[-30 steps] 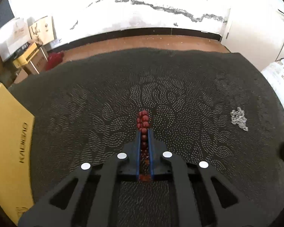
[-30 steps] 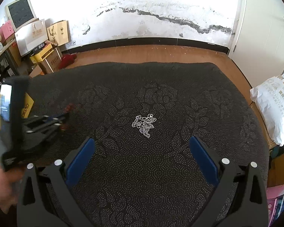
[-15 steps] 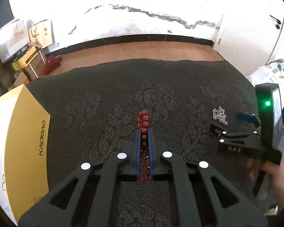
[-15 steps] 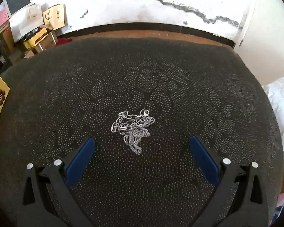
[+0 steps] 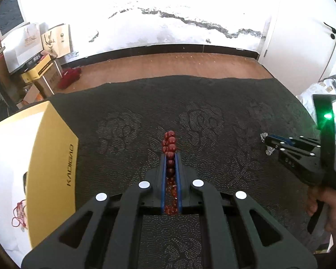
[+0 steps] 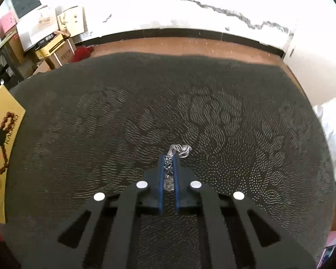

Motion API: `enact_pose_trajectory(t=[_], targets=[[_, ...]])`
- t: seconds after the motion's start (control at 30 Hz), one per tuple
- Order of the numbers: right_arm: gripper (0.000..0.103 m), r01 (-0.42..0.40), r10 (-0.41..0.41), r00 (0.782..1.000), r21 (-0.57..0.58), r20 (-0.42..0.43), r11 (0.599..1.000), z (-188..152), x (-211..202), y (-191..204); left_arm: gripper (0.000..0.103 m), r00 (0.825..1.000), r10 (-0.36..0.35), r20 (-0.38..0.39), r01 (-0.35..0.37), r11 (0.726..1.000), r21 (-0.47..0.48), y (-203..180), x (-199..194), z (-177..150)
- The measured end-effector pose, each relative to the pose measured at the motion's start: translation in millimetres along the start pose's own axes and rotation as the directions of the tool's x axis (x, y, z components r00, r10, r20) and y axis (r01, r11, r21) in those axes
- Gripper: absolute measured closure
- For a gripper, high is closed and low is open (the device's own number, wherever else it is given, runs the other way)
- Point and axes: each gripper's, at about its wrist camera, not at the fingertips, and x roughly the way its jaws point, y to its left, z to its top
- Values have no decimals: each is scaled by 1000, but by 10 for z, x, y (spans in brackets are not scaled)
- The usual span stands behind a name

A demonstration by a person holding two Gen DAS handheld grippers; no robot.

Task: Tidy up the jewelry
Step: 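Carry the bracelet and chain over the white box with both tools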

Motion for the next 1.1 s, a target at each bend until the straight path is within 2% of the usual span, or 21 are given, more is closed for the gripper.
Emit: enact_pose_trajectory(t=[0.33, 0.53, 0.7, 0.83, 1.1], targets=[[95, -99, 102, 989, -34, 105, 994, 250, -798, 482, 96, 999, 8, 46, -6, 999, -44, 354, -437, 116], [95, -145, 159, 977, -100, 145, 984, 386, -1165, 1027, 96, 998, 14, 65, -9, 996, -85, 750, -815, 17], [95, -188, 219, 962, -183, 164, 965, 492, -1437, 1680, 96, 995, 41, 90, -29, 990, -135, 1269, -1171, -81], [95, -231, 281, 944, -259, 174, 938, 521, -1655, 2274, 96, 990, 94, 106, -74, 981, -178, 1746, -1388, -193], [95, -301, 390, 910, -419, 144, 857, 416, -1965, 3465, 96, 978, 179, 107, -148, 957, -249, 2513, -1635, -487]])
